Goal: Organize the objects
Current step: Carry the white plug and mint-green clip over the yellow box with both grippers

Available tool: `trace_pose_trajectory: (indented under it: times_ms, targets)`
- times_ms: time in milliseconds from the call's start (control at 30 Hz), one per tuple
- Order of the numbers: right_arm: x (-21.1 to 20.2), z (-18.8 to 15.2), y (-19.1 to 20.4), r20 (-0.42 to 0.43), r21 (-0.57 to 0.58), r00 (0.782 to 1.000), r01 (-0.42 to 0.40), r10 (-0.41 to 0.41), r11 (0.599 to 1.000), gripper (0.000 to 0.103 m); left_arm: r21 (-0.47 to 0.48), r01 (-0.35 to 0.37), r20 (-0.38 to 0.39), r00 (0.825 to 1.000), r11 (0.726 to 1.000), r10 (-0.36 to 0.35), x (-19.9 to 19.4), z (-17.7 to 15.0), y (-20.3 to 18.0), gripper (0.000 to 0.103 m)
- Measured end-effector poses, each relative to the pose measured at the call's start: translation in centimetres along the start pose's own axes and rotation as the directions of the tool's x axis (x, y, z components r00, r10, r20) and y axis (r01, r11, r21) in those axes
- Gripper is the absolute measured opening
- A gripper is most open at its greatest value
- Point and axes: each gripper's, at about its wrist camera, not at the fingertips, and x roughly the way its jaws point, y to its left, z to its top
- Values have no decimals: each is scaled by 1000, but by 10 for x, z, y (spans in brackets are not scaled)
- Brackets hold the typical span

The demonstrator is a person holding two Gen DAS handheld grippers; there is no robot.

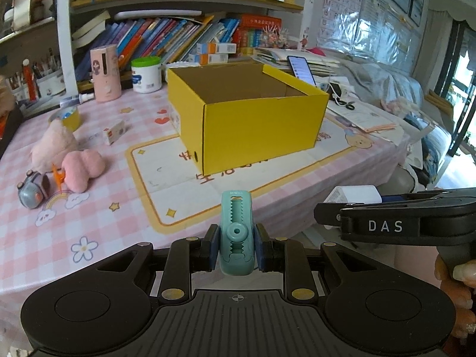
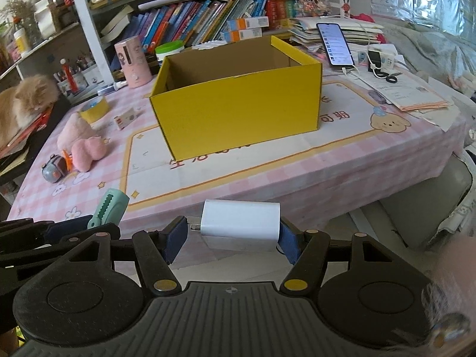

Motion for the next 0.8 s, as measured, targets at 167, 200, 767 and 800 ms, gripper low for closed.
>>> trace_pose_trajectory:
  times_ms: [167,200,767,800]
  targets:
    - [6,6,-4,-5,-1,1000,-2,2,1000,63,13,4,-1,1000,1000,-4,6,6,-4,23]
    - [7,8,-5,-6,0,1000,-2,2,1000,63,18,6,-1,1000,1000,-6,8,7,-5,23]
    - [30,38,-17,-11,-10,1000,21,-21,1000,63,30,28,20,999,999,-29,35,37,-6,23]
    - [32,41,-17,-8,-12,1000,23,-23,1000,63,32,28,25,999,999,-29,36,39,-6,23]
